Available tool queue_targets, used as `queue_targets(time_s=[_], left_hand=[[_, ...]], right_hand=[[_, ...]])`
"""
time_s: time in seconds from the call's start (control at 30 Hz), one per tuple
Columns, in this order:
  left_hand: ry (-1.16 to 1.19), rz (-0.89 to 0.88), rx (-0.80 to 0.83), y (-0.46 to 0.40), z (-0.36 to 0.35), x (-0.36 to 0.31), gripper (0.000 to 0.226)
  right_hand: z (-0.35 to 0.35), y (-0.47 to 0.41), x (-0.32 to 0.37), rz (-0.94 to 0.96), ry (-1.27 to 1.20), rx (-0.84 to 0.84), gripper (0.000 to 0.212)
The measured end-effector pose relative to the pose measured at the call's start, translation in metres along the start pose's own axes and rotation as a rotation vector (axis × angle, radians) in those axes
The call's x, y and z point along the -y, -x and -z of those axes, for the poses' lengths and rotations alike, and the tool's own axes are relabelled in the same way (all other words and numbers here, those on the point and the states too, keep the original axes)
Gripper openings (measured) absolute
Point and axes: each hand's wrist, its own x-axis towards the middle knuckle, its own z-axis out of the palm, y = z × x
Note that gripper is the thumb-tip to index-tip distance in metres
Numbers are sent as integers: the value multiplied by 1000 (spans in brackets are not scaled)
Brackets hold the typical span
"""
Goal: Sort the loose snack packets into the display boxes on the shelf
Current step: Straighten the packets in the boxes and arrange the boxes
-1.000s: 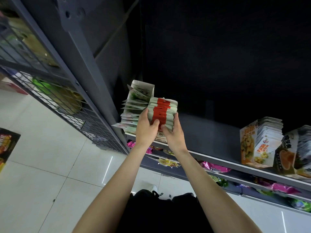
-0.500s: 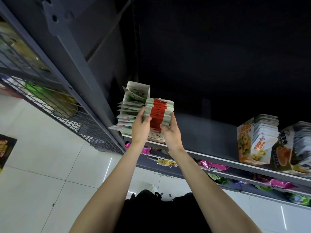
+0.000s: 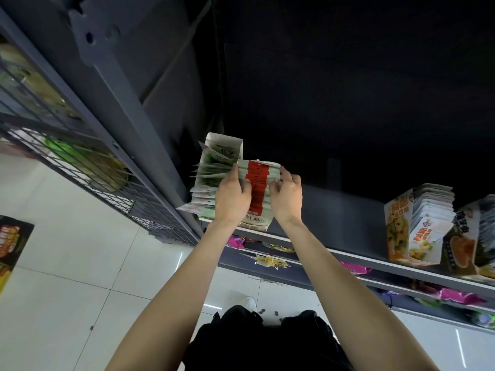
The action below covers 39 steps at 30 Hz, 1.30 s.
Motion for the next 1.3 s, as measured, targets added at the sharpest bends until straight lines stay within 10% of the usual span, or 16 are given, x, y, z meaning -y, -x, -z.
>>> queue_targets(time_s=[0.73, 1.1, 1.3], left_hand=[[-319, -117, 32, -3, -11, 0, 51], [-12, -182, 63, 19, 22, -5, 47], [-436, -405, 0, 57, 18, 6, 56]], right_hand=[[9, -10, -11, 455, 582, -81, 28], [0, 10, -21, 592, 697, 184, 69], [-3, -15, -21, 504, 418, 122, 51]])
